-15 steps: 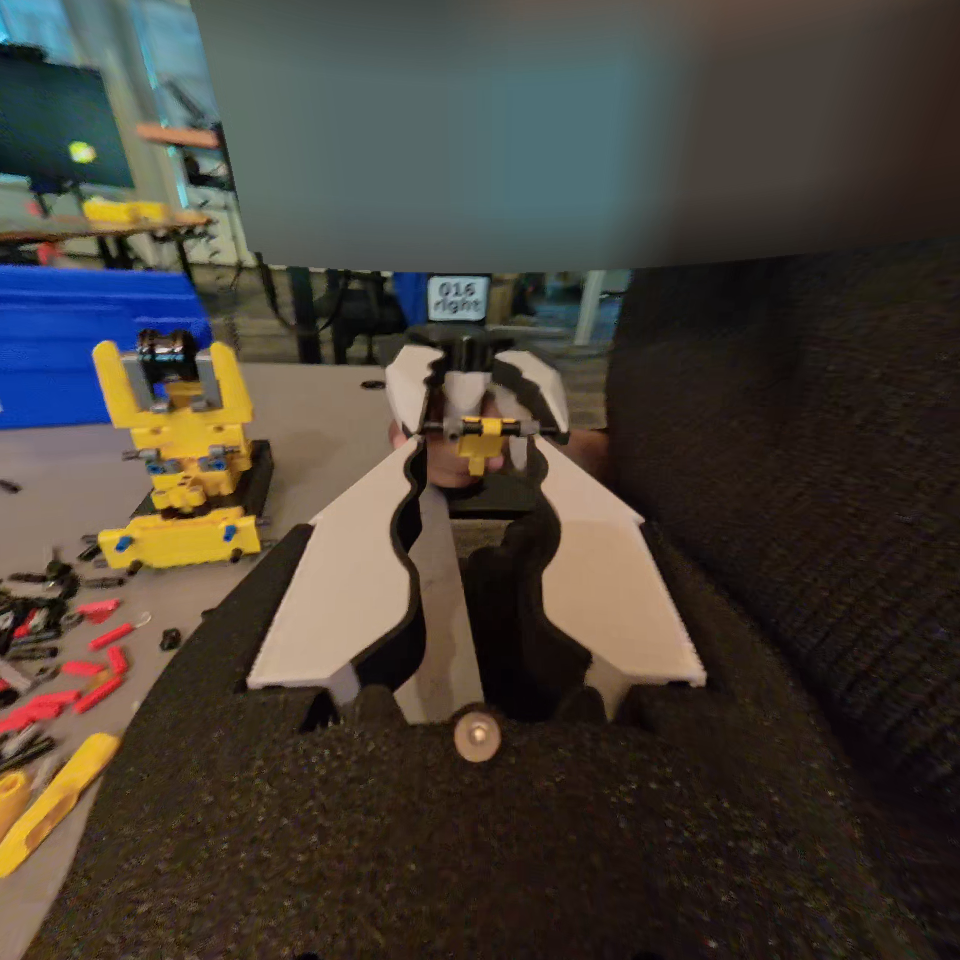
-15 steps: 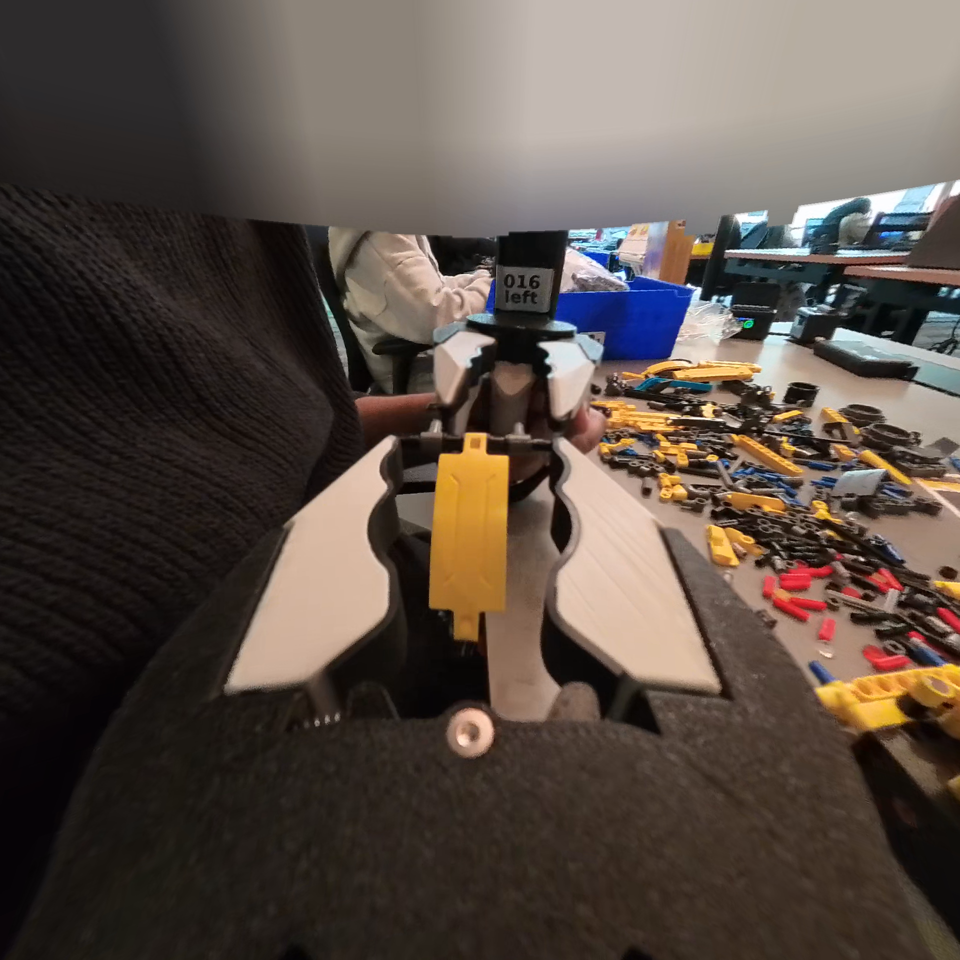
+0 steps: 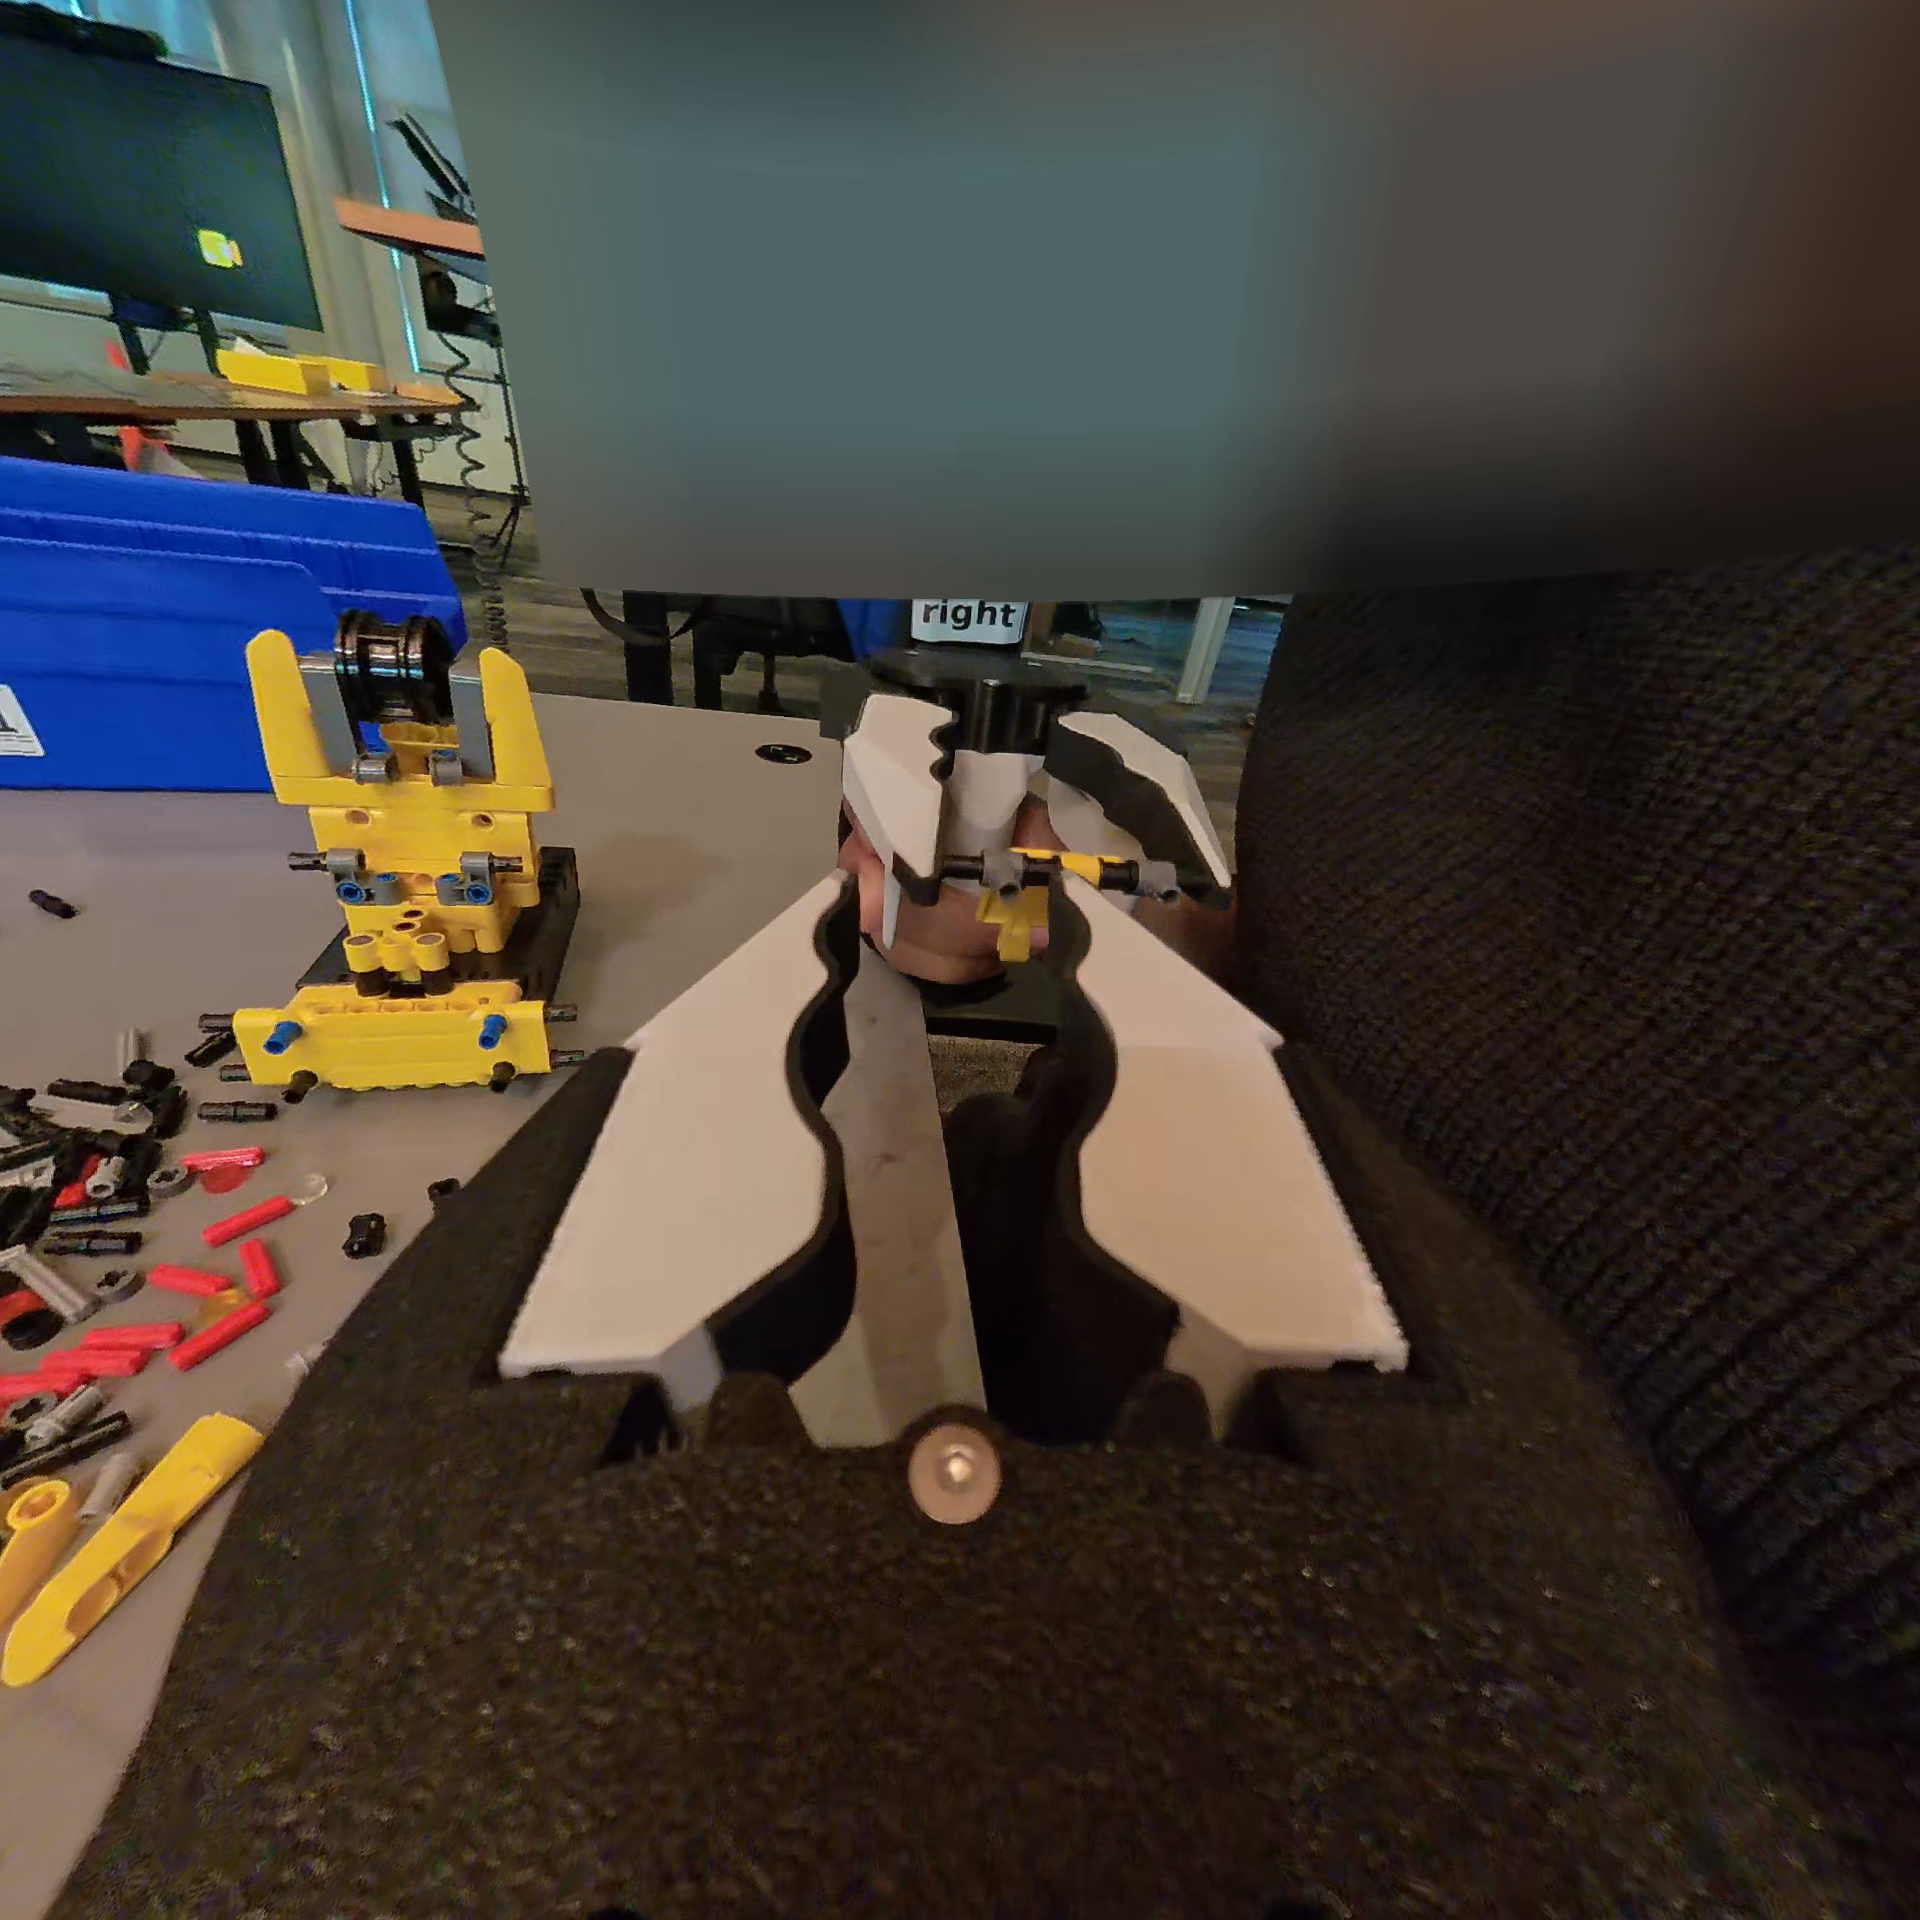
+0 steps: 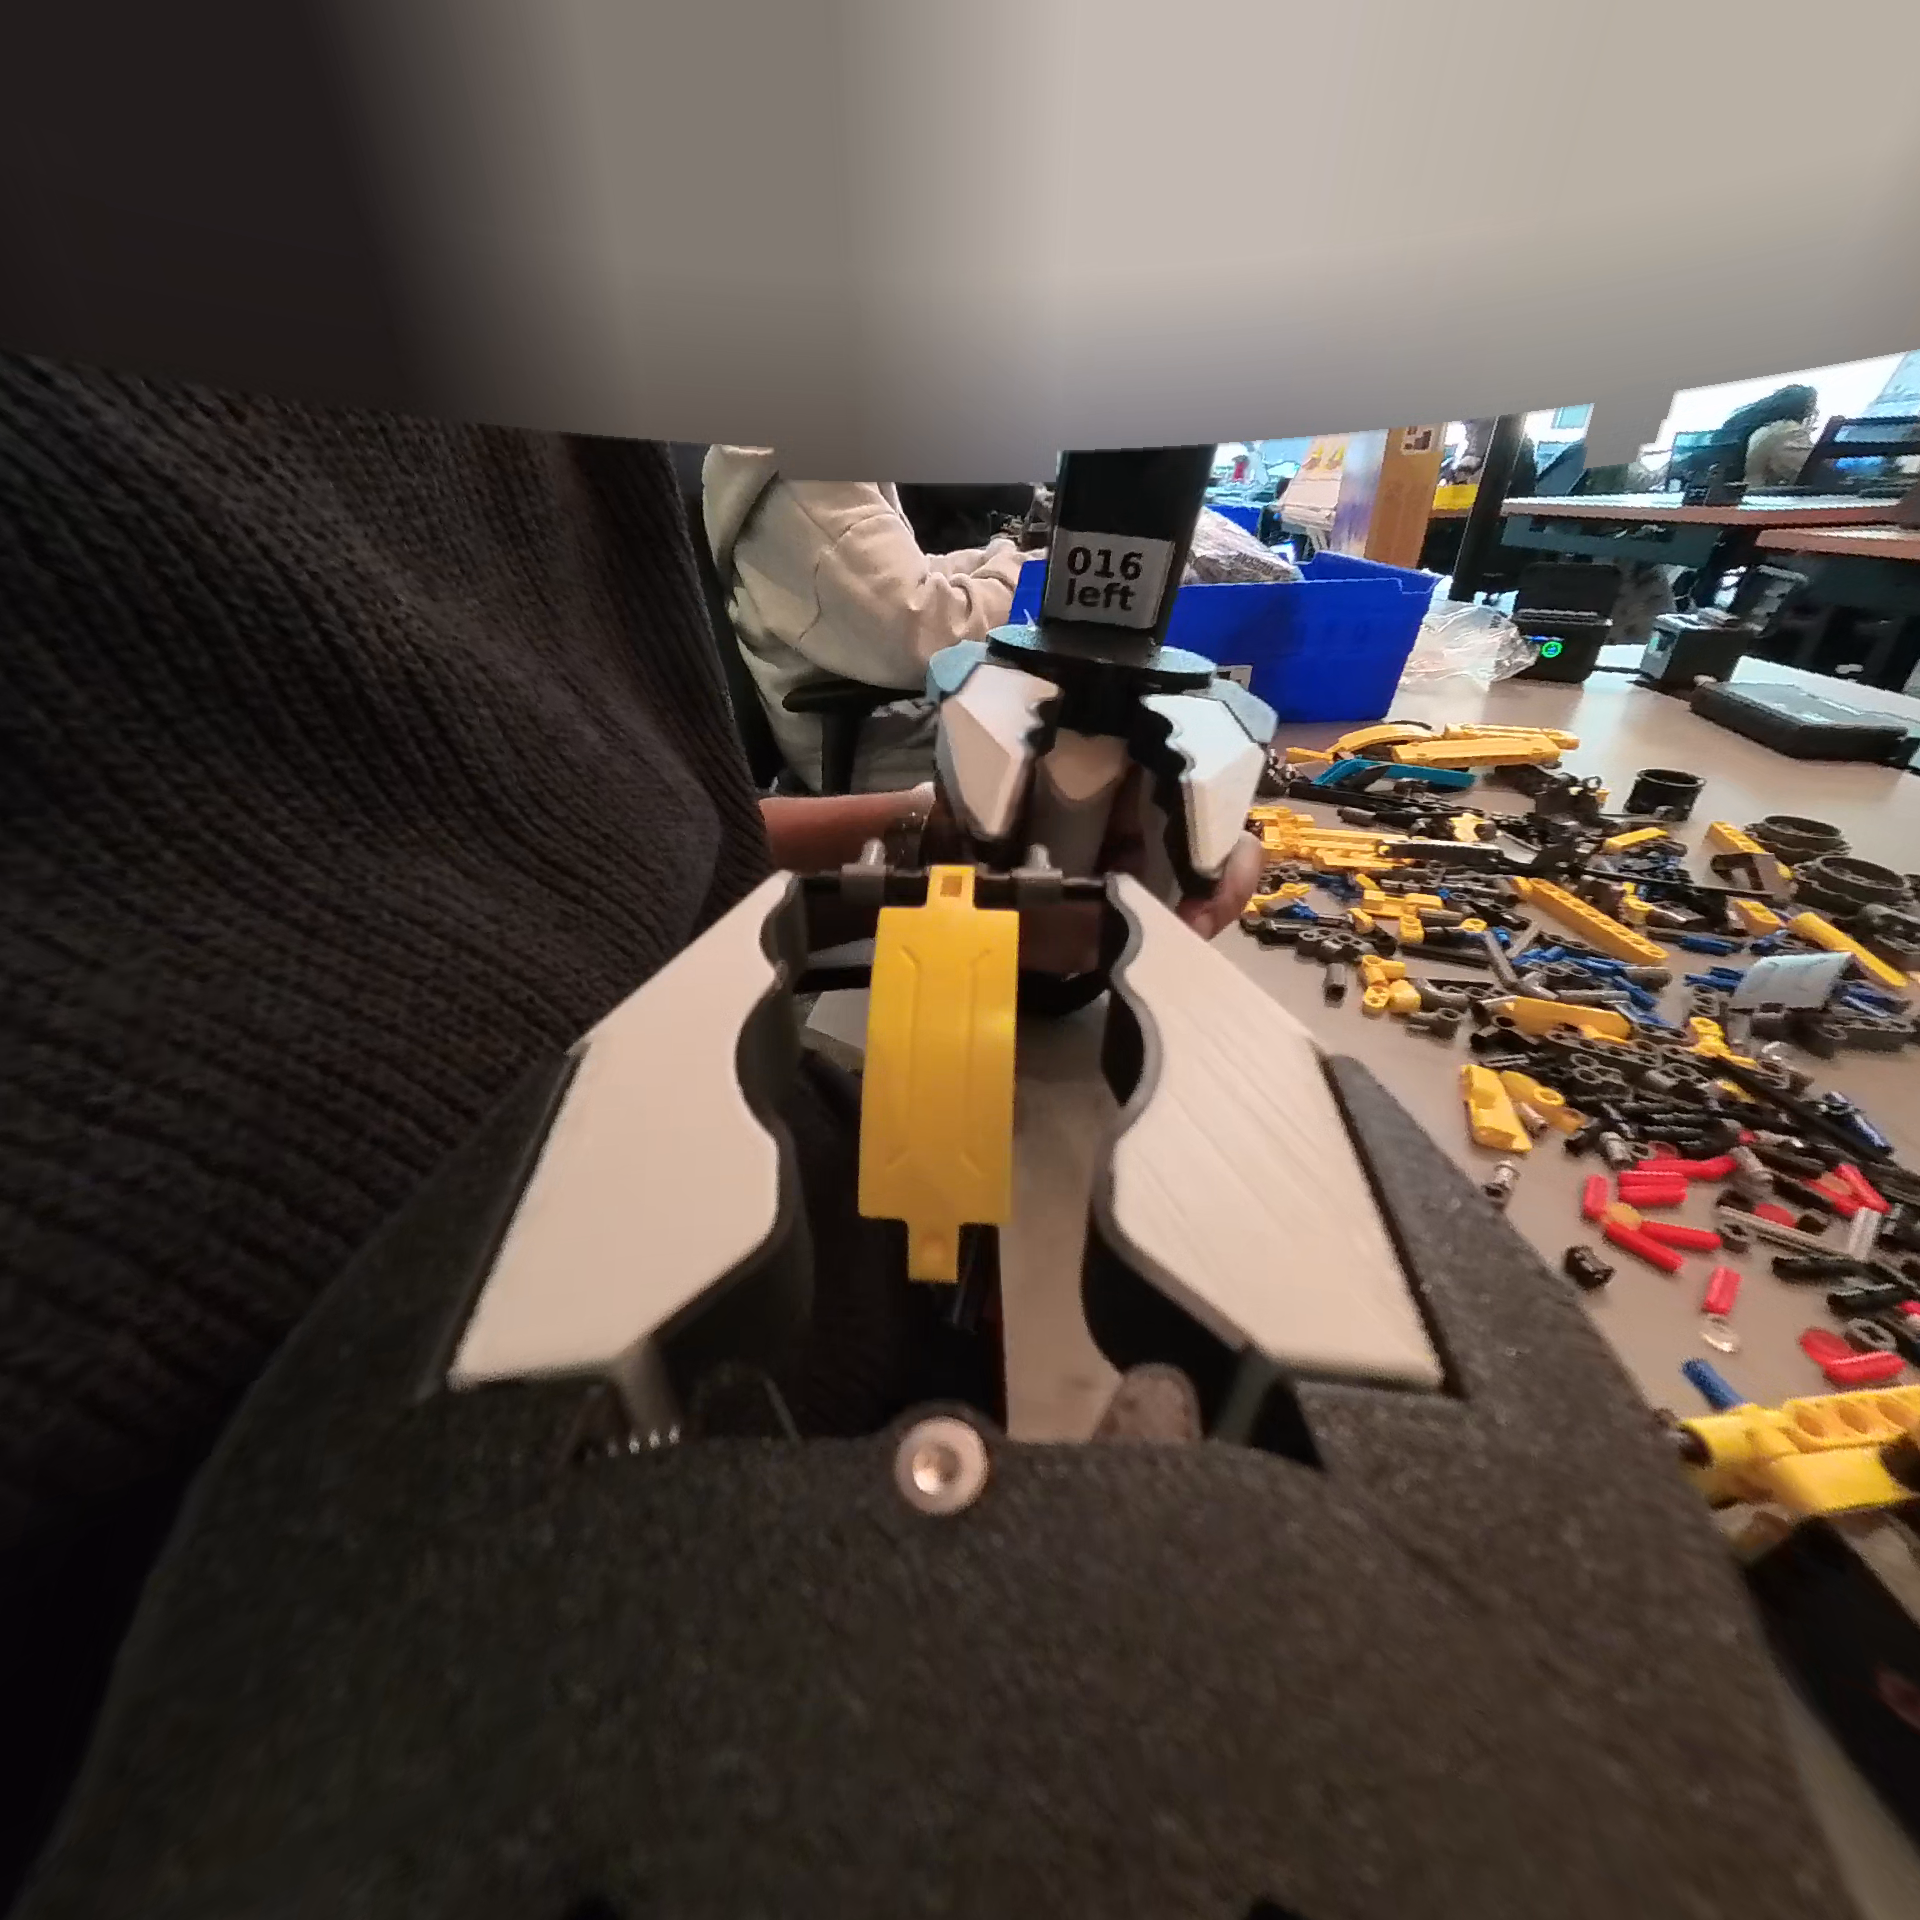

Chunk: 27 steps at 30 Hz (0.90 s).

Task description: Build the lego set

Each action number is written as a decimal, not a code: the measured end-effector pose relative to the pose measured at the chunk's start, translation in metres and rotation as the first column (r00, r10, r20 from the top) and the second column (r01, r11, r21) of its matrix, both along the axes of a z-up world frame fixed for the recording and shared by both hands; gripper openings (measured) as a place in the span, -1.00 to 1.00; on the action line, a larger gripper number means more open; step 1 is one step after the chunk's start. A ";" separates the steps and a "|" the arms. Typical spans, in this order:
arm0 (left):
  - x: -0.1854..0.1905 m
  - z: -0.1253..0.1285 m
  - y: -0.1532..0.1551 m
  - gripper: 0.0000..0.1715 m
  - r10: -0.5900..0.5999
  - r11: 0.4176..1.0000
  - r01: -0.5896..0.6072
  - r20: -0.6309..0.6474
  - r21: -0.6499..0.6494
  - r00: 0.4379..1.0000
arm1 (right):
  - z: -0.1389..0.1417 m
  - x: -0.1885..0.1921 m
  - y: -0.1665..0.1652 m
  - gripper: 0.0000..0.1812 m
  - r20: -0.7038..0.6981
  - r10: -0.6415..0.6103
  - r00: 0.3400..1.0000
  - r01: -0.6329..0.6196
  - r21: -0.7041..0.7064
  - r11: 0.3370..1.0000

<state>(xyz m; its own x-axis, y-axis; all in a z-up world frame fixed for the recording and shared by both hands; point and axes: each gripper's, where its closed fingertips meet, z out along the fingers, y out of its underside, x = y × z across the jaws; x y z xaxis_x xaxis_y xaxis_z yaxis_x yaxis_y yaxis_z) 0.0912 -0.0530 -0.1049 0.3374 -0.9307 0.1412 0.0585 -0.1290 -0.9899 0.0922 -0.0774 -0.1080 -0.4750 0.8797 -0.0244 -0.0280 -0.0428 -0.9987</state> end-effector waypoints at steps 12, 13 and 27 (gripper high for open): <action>0.004 -0.003 -0.003 -0.76 -0.003 1.000 0.004 -0.033 0.022 0.999 | -0.001 -0.001 -0.002 -0.38 0.004 0.000 1.000 0.000 0.003 1.000; 0.004 -0.003 -0.003 -0.76 -0.002 1.000 0.003 -0.034 0.025 0.999 | -0.001 -0.001 -0.002 -0.38 0.004 0.002 1.000 -0.002 0.002 1.000; 0.004 -0.002 -0.005 -0.78 0.012 0.998 -0.009 -0.043 0.061 0.999 | -0.001 -0.001 -0.004 -0.39 0.003 0.020 1.000 -0.020 -0.029 0.999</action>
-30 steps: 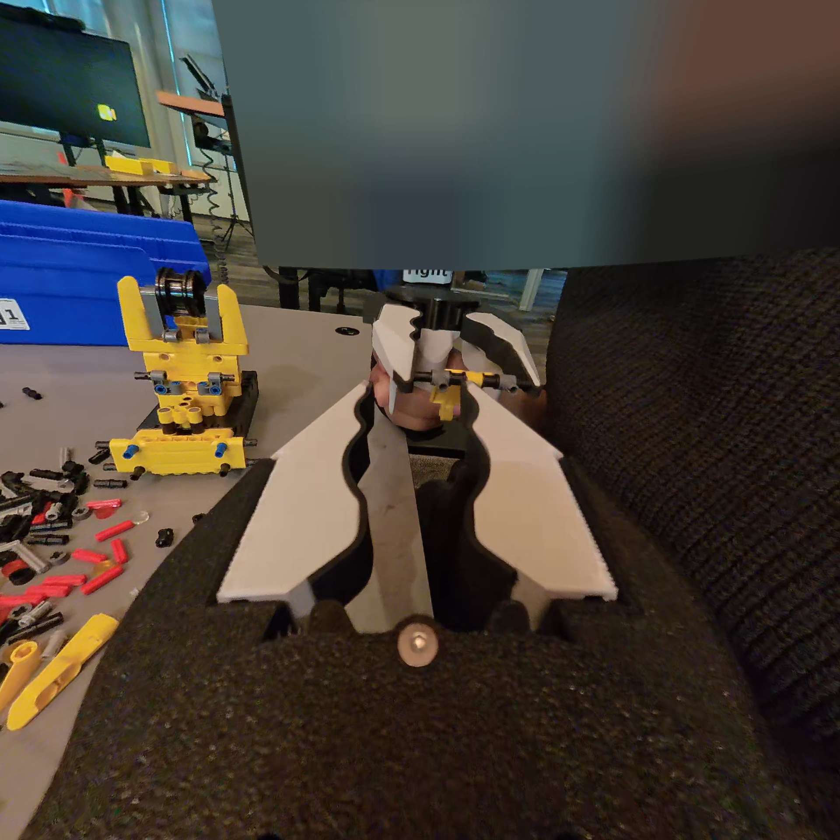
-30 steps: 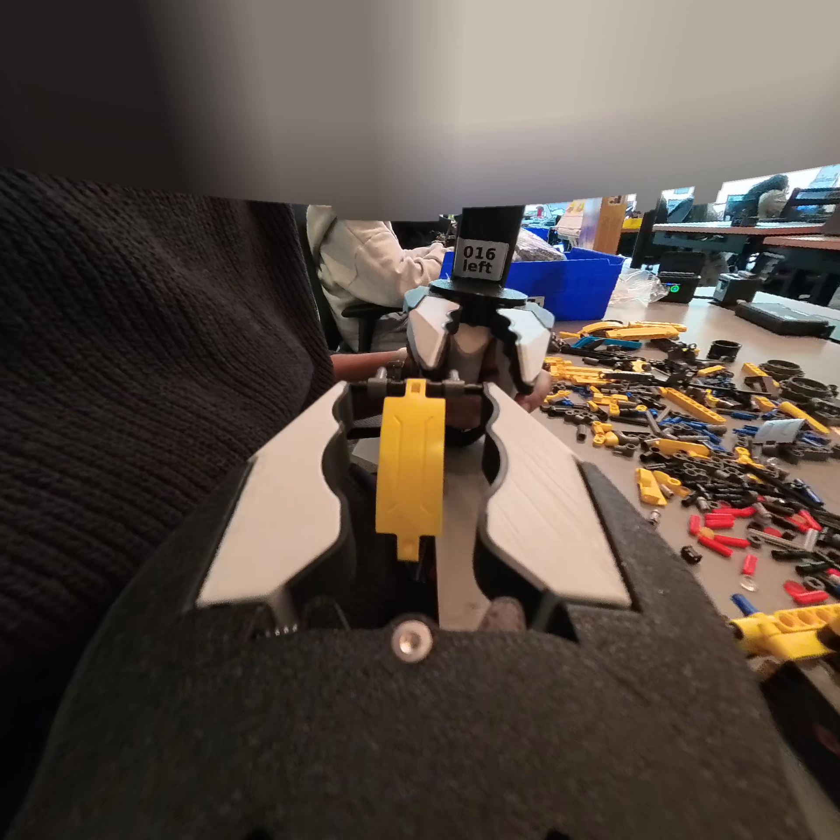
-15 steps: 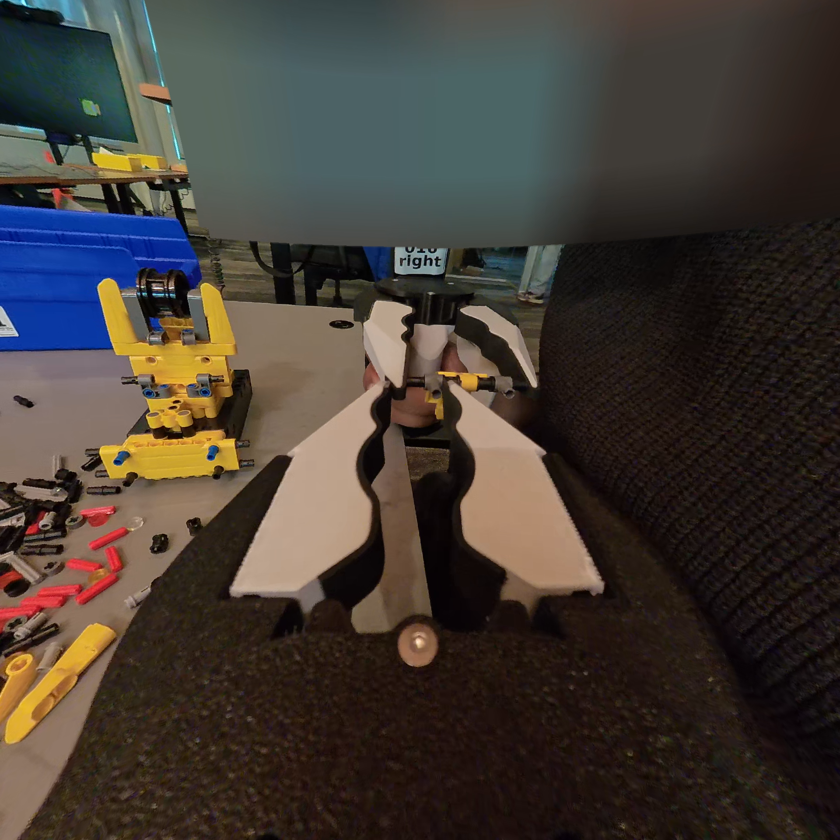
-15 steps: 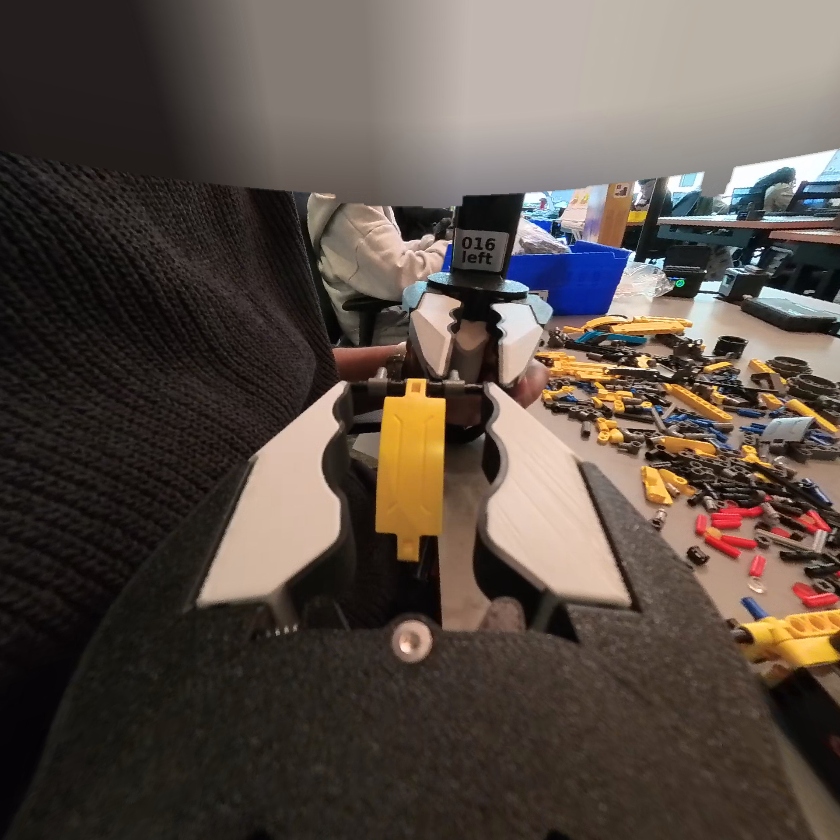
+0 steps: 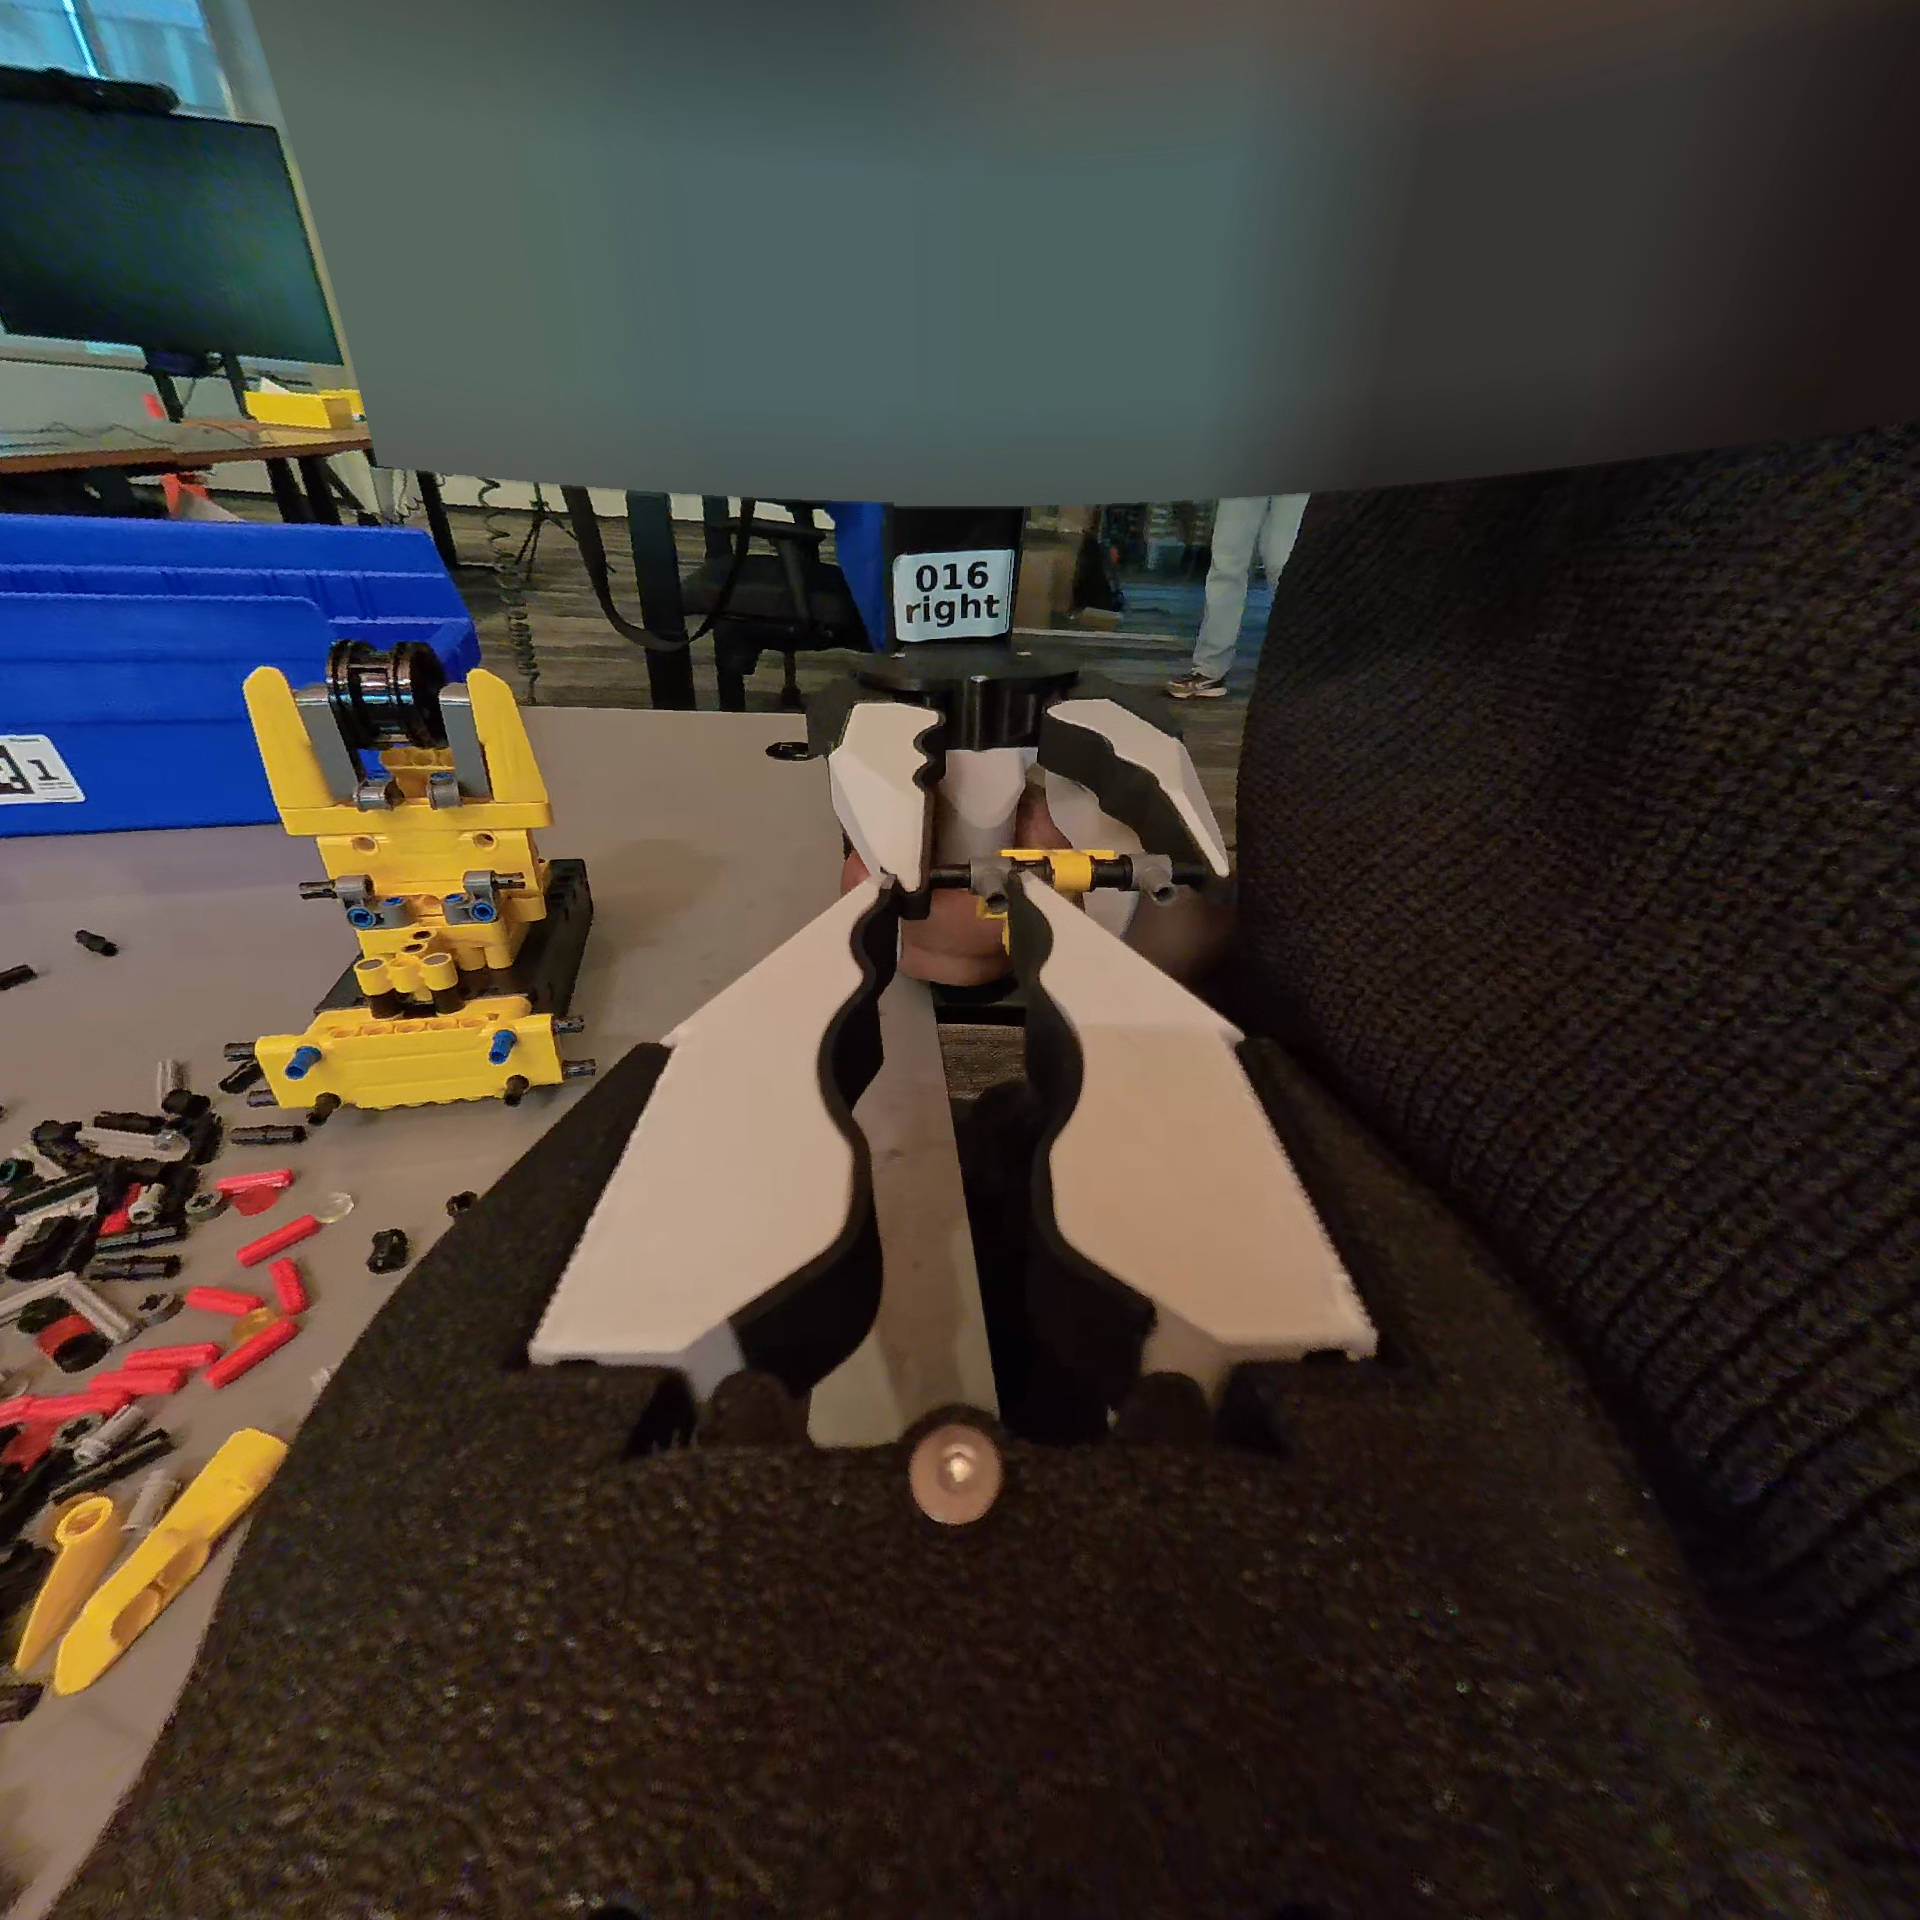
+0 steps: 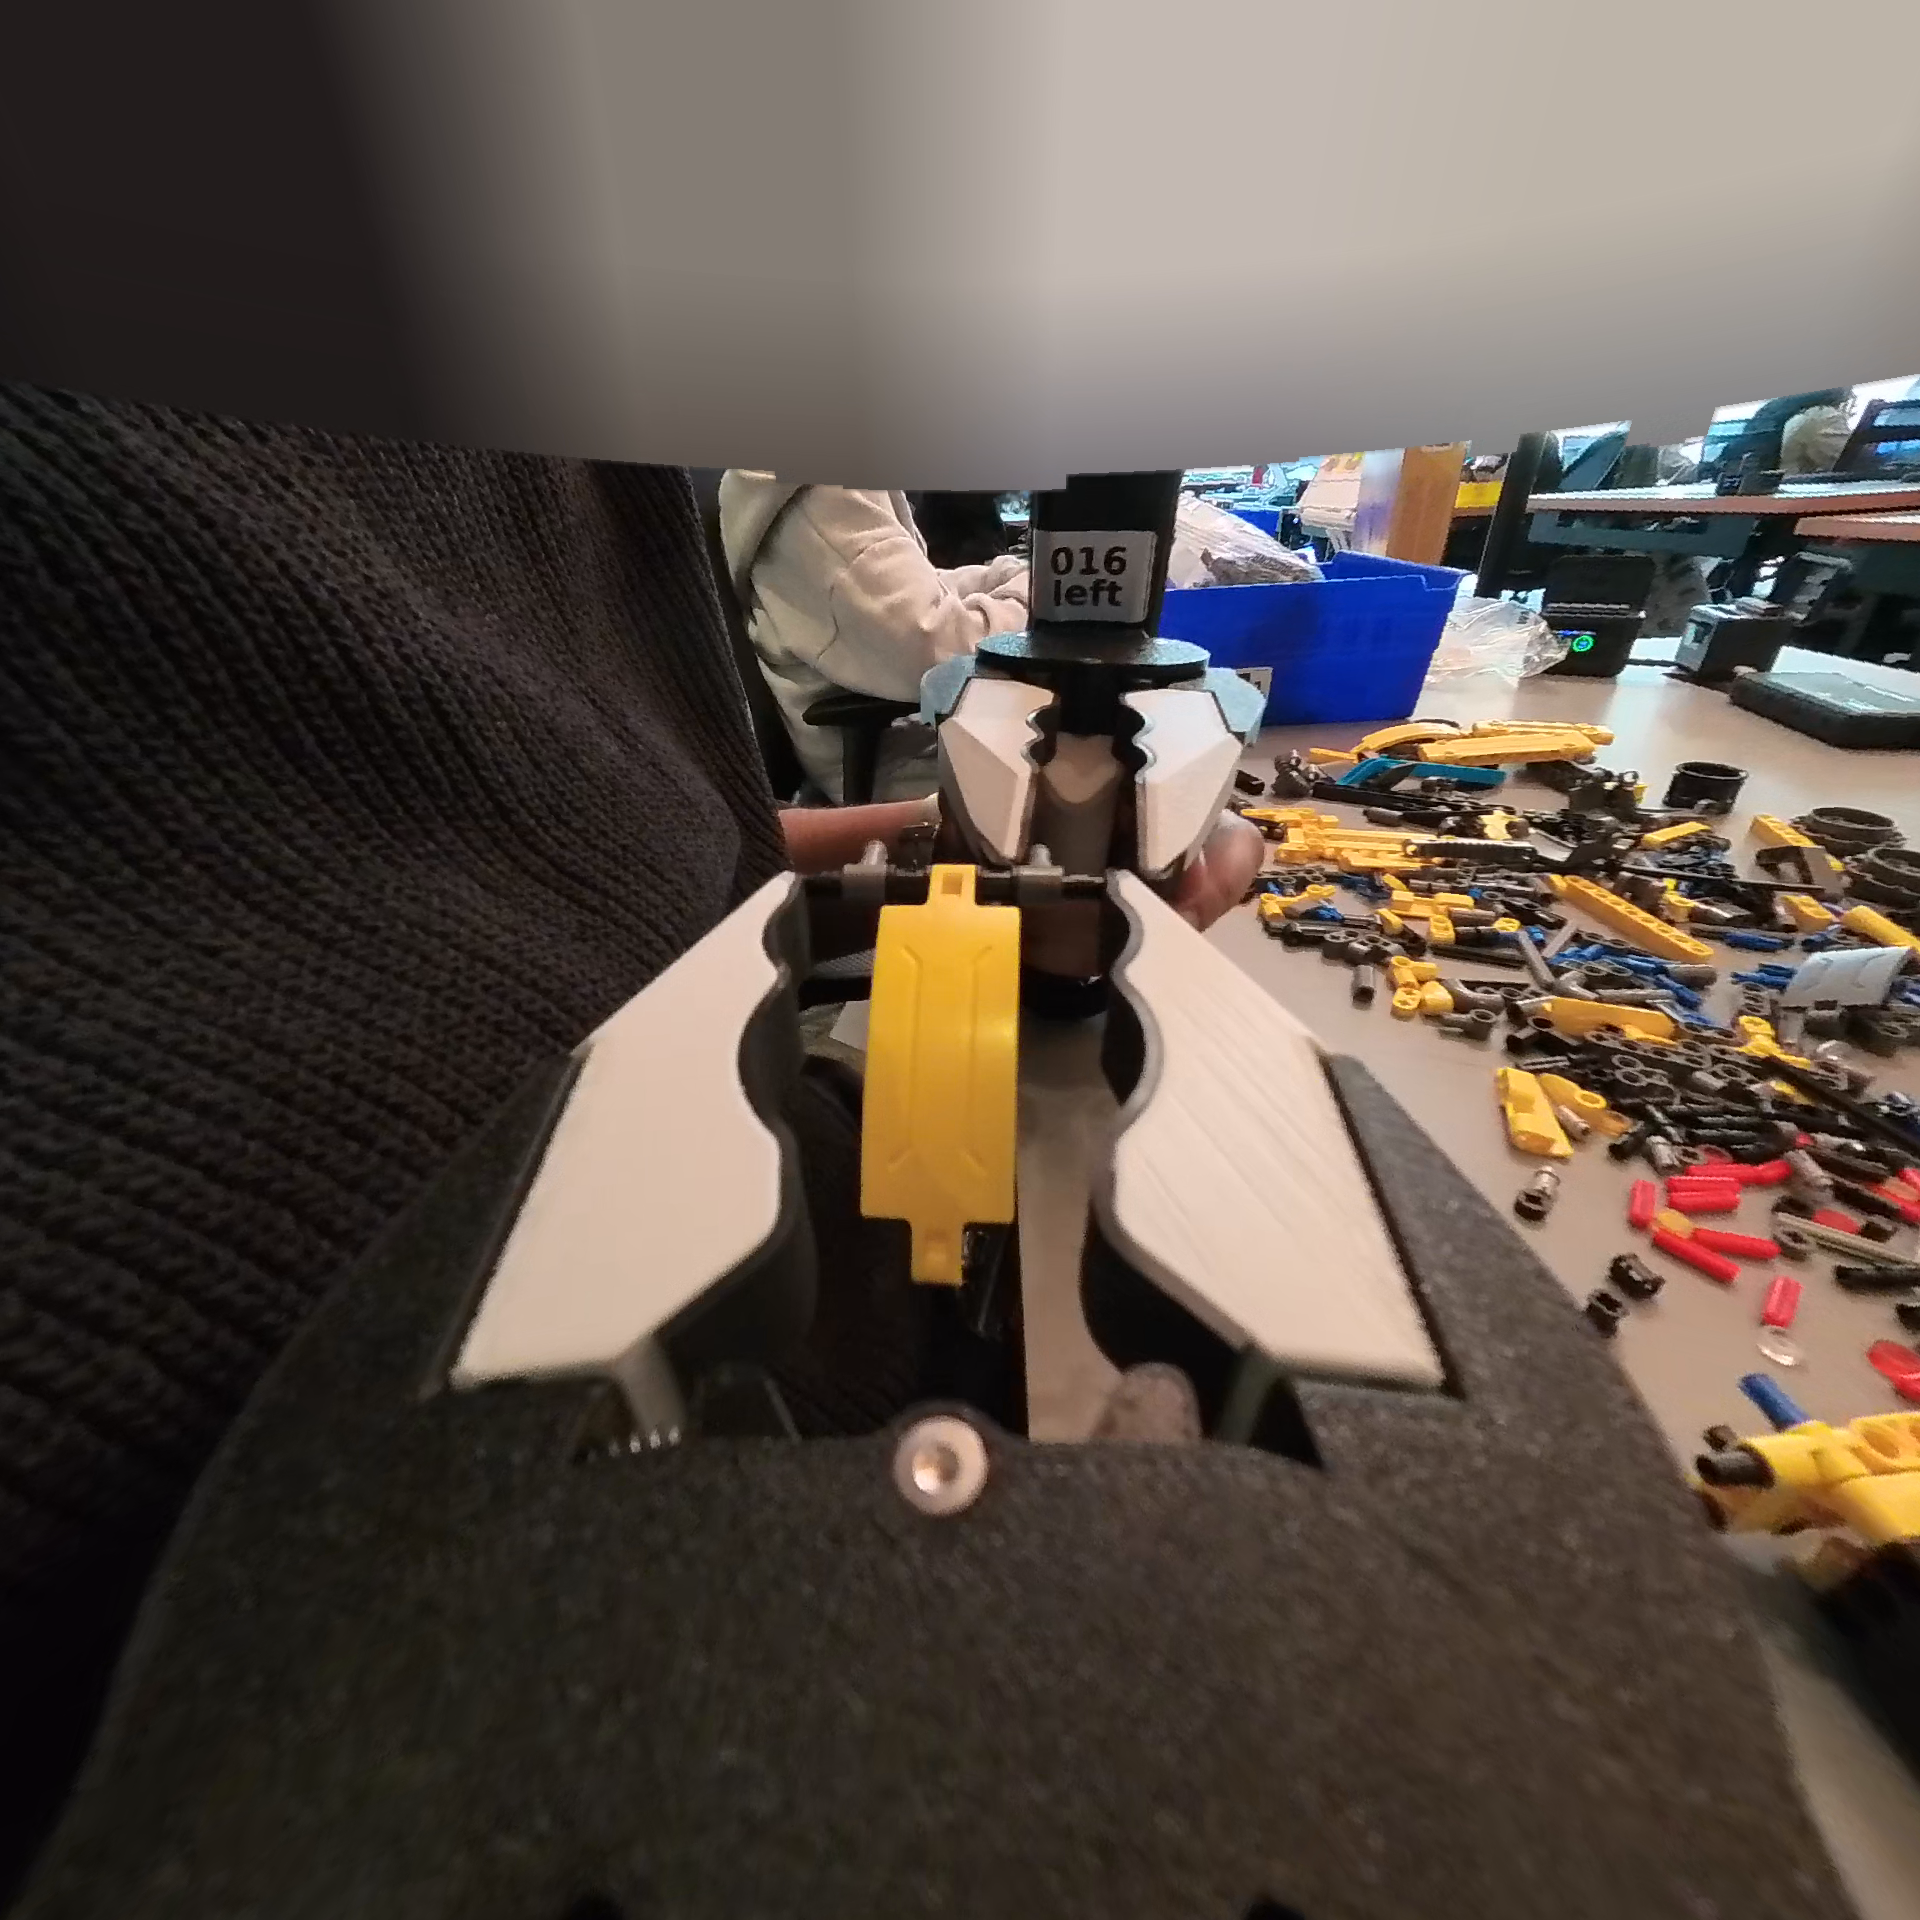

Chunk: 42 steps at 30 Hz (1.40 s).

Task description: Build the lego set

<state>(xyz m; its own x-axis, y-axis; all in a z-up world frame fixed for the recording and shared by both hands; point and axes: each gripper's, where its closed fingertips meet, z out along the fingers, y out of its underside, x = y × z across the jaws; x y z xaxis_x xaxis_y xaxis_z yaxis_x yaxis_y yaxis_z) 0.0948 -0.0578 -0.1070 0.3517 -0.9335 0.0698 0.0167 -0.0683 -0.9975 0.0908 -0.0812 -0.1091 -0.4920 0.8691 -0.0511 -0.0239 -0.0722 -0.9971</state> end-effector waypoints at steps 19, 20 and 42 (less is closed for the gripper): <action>0.000 0.000 0.001 -0.80 0.021 0.999 -0.020 -0.014 0.036 1.000 | 0.000 0.000 0.001 -0.40 0.001 -0.009 1.000 0.009 0.001 1.000; 0.000 0.000 0.001 -0.80 0.020 0.999 -0.020 -0.014 0.035 1.000 | 0.000 0.000 0.001 -0.40 0.001 -0.009 1.000 0.009 0.001 1.000; -0.007 0.010 0.008 -0.70 0.066 0.997 -0.068 0.083 0.021 0.994 | 0.010 0.002 0.027 -0.39 -0.033 -0.140 0.990 0.139 -0.026 0.990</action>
<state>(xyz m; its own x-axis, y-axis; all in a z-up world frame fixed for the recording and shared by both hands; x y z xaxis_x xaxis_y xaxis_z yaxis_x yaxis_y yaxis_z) 0.0881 -0.0496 -0.0968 0.4076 -0.9097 0.0792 0.1020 -0.0409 -0.9939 0.0931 -0.0537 -0.0994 -0.3680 0.9280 -0.0576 -0.0704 -0.0895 -0.9935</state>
